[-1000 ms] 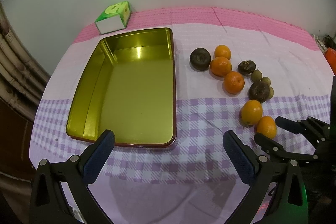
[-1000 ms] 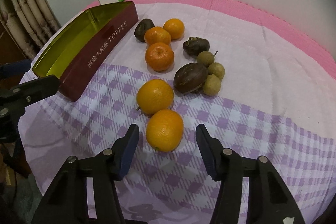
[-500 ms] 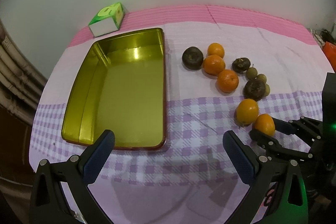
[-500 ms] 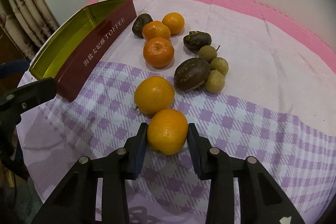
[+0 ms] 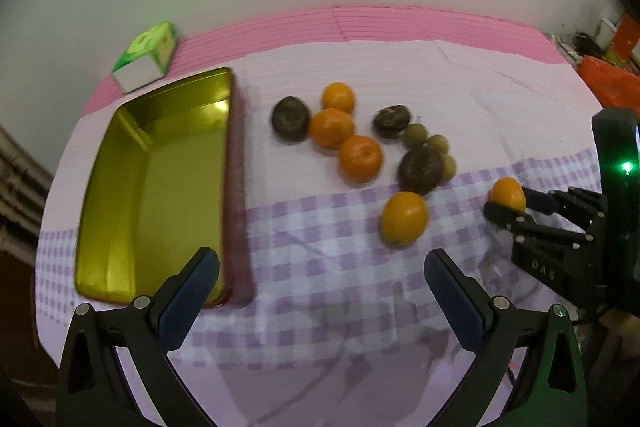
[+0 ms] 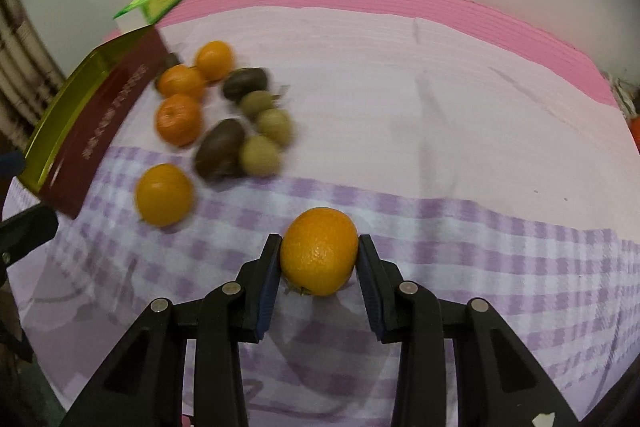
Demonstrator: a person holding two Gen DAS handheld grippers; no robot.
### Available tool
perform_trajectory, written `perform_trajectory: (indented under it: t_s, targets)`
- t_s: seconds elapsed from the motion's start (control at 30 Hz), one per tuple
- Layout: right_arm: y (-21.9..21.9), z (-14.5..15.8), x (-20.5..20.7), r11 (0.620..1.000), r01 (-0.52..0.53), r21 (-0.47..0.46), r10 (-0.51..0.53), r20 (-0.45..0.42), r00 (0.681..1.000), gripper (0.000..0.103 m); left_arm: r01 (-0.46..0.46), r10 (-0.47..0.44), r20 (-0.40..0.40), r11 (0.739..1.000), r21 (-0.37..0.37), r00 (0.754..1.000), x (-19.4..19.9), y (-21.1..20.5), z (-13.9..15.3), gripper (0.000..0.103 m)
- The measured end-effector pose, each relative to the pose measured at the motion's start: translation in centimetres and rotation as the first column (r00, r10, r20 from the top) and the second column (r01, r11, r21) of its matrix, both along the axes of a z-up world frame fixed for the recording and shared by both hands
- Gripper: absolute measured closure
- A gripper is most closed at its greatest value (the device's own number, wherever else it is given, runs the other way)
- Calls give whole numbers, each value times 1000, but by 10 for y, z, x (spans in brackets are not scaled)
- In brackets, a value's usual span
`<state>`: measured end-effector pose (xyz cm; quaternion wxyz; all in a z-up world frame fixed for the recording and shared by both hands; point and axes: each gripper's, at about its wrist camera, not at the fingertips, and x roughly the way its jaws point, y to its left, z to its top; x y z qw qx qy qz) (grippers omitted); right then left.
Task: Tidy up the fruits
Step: 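Grasp another orange with the left gripper while the right gripper lifts its orange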
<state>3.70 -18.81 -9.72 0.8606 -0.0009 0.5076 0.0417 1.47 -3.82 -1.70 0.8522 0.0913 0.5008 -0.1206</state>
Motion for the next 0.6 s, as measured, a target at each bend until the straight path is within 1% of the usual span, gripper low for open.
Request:
perform_trajectory:
  t_s: [0.13,0.2,0.3,0.37,0.6]
  targets:
    - [-17,0,2,999,35,-6,-35,6,999,69,25,-26,-21,1000,-12,999,8,-14,-4,3]
    - [-24,0,3,999,46,-6,-46,11,999,68,45,-45,-30,999,-3,999,12,-23,-8,10]
    - [-33,-1,2,998,61,8,-61,14,998,68,70,-70,-58,998,0,996,15,-33,-16,16]
    - [-35,-1,1,998,65,19,-66,16,998,68,84,-84,-82,996,-7,993,20,-38,-21,18]
    - [-38,-2,-1,997,67,42,-68,19,998,68,98,-100,-122,995,-19,988,33,-47,-33,27]
